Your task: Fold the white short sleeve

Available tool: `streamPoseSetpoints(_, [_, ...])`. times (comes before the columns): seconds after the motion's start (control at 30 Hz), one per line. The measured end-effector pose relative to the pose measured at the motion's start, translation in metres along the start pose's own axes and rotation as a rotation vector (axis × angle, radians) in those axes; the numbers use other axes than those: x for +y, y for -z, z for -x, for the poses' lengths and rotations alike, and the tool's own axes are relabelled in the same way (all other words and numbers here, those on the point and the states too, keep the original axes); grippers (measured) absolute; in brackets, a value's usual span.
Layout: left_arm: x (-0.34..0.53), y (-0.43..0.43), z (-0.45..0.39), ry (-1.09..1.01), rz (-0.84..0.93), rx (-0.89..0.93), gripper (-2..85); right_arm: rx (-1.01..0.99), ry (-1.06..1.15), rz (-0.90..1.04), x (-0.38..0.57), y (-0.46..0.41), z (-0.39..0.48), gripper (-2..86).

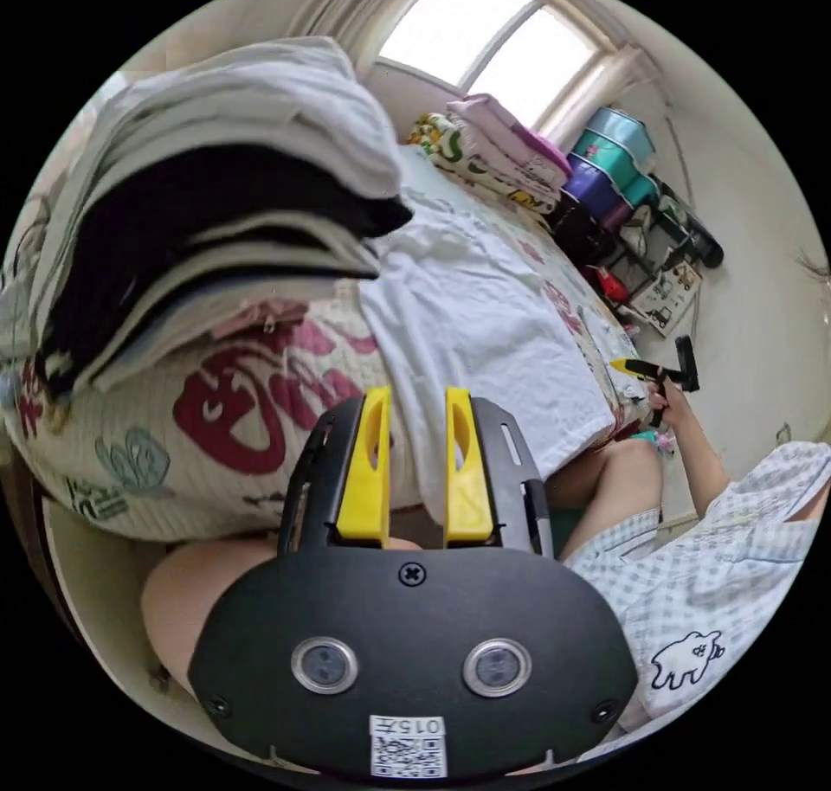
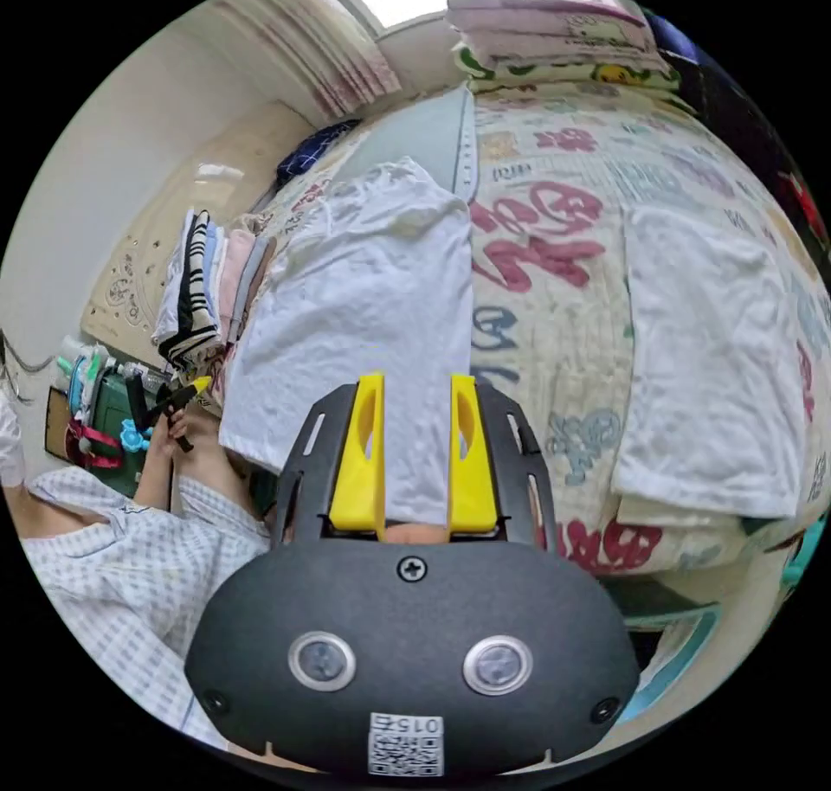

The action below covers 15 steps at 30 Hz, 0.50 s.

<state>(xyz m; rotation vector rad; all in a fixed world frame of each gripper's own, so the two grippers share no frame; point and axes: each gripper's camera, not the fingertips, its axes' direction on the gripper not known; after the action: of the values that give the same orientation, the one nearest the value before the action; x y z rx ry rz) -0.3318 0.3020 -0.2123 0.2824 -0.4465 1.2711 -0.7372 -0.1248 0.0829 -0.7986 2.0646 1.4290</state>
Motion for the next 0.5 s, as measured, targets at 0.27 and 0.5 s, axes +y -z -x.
streamPoseSetpoints(0.27, [0.084, -0.029, 0.048, 0.206, 0.054, 0.118, 10.8, 0.042, -0.122, 0.144, 0.005, 0.023, -0.018, 13.6])
streamPoseSetpoints(0.5, [0.106, -0.055, 0.057, 0.247, 0.064, 0.223, 3.2, -0.034, -0.215, 0.118, -0.012, 0.042, -0.035, 8.5])
